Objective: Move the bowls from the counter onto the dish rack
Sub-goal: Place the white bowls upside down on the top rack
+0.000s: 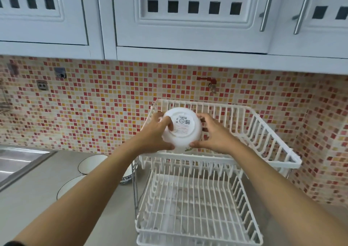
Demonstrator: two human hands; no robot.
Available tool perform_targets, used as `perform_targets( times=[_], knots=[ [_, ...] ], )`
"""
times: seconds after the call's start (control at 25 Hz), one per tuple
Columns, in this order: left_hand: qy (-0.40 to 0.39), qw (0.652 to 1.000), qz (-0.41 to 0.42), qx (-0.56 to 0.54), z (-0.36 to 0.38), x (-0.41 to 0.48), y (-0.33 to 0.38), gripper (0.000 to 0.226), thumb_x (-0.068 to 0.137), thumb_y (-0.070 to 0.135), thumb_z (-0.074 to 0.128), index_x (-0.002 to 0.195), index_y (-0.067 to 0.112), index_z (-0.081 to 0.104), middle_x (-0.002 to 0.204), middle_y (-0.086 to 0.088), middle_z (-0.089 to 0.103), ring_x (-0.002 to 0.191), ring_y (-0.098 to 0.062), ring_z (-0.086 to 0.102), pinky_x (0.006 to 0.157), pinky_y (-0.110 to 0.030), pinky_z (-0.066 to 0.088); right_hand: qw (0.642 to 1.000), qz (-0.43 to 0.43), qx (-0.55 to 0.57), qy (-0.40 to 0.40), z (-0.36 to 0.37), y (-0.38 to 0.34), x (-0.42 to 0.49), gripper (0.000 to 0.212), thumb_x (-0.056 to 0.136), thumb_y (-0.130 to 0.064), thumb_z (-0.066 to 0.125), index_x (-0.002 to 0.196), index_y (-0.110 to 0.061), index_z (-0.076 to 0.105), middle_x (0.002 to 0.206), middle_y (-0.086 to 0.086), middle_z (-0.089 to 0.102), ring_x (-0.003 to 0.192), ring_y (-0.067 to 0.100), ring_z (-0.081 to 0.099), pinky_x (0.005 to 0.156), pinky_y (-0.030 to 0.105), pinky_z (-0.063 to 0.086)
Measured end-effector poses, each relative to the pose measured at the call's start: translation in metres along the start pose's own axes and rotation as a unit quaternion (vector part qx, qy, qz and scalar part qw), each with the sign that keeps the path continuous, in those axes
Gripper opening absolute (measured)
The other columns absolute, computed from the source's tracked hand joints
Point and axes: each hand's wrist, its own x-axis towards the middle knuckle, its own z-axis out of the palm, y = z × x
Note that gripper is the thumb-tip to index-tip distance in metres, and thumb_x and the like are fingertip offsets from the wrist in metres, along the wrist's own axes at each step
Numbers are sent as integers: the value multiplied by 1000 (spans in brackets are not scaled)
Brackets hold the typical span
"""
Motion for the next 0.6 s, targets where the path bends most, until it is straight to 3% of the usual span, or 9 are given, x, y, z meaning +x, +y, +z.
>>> perform_targets(
  times=[0.28,0.4,0.48,0.6],
  knots=[
    [-31,999,12,7,-4,-1,2,50,71,27,78,104,26,41,145,-7,31,130,-32,39,108,-43,39,999,31,16,8,2,-1,0,106,58,-47,84,141,-27,22,150,0,33,133,21,40,108,43,36],
    [-58,998,16,14,-9,-3,4,51,81,27,70,120,22,38,158,-11,13,136,-32,36,109,-42,34,998,54,1,10,-2,-6,-5,111,57,-49,84,144,-28,18,155,1,25,139,24,32,112,48,31],
    [-44,999,18,5,-16,-6,2,56,85,23,65,131,23,32,161,-11,-3,145,-32,21,115,-46,27,998,63,-9,24,-5,-12,-10,111,61,-46,83,146,-27,15,157,1,18,142,23,25,115,46,25],
    [6,1000,6,-13,-33,-16,-4,67,91,15,57,146,20,20,162,-6,4,148,-30,14,118,-48,21,995,49,-6,86,-7,-36,-18,91,74,-39,75,145,-25,20,156,0,21,141,22,26,113,43,25]
  ],
)
